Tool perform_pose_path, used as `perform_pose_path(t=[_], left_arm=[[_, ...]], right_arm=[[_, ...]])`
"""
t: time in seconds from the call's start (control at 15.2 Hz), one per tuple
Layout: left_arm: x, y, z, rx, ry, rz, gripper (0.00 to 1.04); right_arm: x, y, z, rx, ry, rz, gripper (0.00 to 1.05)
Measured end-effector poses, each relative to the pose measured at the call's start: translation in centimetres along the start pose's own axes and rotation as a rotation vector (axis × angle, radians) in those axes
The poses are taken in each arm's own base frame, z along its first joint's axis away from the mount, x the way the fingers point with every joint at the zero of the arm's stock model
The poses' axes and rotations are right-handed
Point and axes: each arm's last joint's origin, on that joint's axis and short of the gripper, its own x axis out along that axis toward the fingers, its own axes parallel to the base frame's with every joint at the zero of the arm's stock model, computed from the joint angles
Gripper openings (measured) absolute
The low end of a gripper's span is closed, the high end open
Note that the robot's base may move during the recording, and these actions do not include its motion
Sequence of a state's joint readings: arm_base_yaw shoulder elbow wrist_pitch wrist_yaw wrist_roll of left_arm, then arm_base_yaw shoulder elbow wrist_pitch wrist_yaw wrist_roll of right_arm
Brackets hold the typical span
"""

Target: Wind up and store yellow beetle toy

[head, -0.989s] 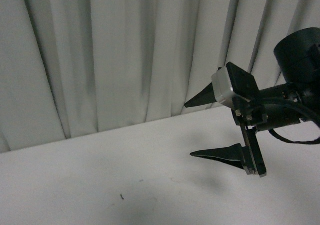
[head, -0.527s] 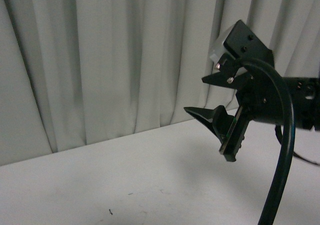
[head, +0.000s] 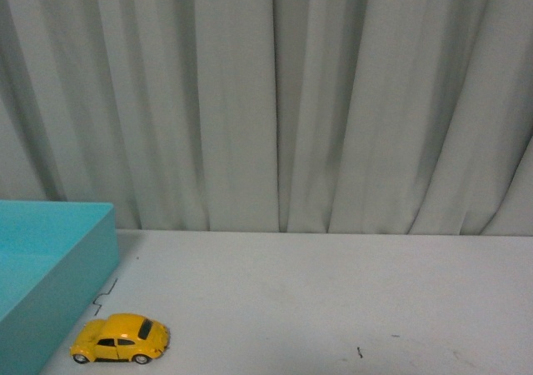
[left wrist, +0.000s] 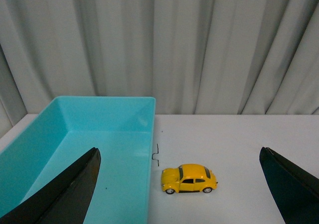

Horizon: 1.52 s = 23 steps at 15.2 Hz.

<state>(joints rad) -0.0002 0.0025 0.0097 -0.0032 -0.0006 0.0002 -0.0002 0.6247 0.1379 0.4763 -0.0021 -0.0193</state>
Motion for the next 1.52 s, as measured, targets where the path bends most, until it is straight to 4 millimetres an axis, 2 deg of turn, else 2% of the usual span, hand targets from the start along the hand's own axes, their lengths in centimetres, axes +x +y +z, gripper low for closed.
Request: perform_pose_path(t=[0.13,0.73,1.32,1.52], left_arm=[[0.0,0.0,0.0,0.0,0.0,0.0,0.98],[0.0,0.0,0.0,0.0,0.0,0.0,0.98],[0.0,0.0,0.0,0.0,0.0,0.0,0.98],[0.0,0.0,0.0,0.0,0.001,0.0,0.98]], right_arm=[[-1.2,0.0,-0.7,0.001,-0.019,0.0,0.02],[-2.8,0.1,-2.7,0.004,-0.005,0.0,0.02],[-3.9,0.1,-2.6,0.004,-0.019,-0.001,0.02],[-5.0,0.1,-2.7,0.005,-0.032,-0.004,0.02]])
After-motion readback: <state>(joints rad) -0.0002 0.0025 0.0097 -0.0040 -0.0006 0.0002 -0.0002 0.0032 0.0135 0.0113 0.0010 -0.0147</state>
